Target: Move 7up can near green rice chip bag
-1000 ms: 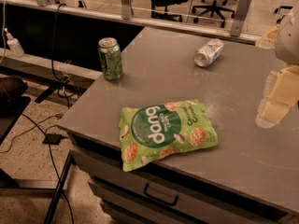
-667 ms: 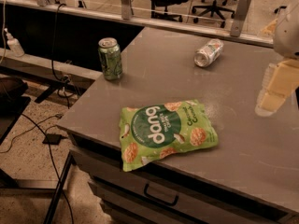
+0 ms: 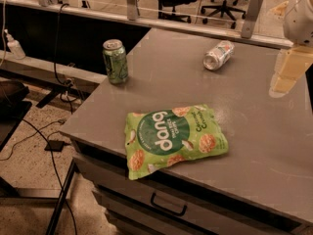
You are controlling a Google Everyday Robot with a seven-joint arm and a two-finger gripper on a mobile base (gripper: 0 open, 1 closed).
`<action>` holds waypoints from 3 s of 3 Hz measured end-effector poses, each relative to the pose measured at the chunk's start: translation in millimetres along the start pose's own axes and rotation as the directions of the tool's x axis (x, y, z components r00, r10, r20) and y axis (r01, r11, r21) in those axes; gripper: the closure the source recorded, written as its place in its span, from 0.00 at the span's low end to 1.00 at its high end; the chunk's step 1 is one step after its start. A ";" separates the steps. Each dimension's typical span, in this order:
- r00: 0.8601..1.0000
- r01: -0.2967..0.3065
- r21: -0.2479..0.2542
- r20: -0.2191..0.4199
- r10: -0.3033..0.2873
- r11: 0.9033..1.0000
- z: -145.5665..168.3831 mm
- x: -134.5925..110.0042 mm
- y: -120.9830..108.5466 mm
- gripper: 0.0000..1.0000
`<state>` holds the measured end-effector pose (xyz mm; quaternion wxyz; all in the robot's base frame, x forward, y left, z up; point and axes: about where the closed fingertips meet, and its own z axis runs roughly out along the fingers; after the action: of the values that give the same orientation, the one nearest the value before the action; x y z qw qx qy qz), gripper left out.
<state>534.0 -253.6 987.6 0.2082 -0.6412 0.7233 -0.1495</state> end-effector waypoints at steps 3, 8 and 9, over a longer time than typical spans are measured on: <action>0.962 0.270 -0.086 0.070 -0.264 0.959 25.7 -26.5 -16.7 0.00; 0.681 0.731 -0.018 -0.035 -0.731 0.682 31.5 -4.0 -104.2 0.00; 0.574 0.816 -0.038 -0.050 -0.817 0.576 39.5 4.0 -118.5 0.00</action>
Offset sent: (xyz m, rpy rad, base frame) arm 0.0374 0.0203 -0.0103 -0.3087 0.0581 0.6895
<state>655.7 -271.3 1010.1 0.0900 -0.8984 0.3539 -0.2441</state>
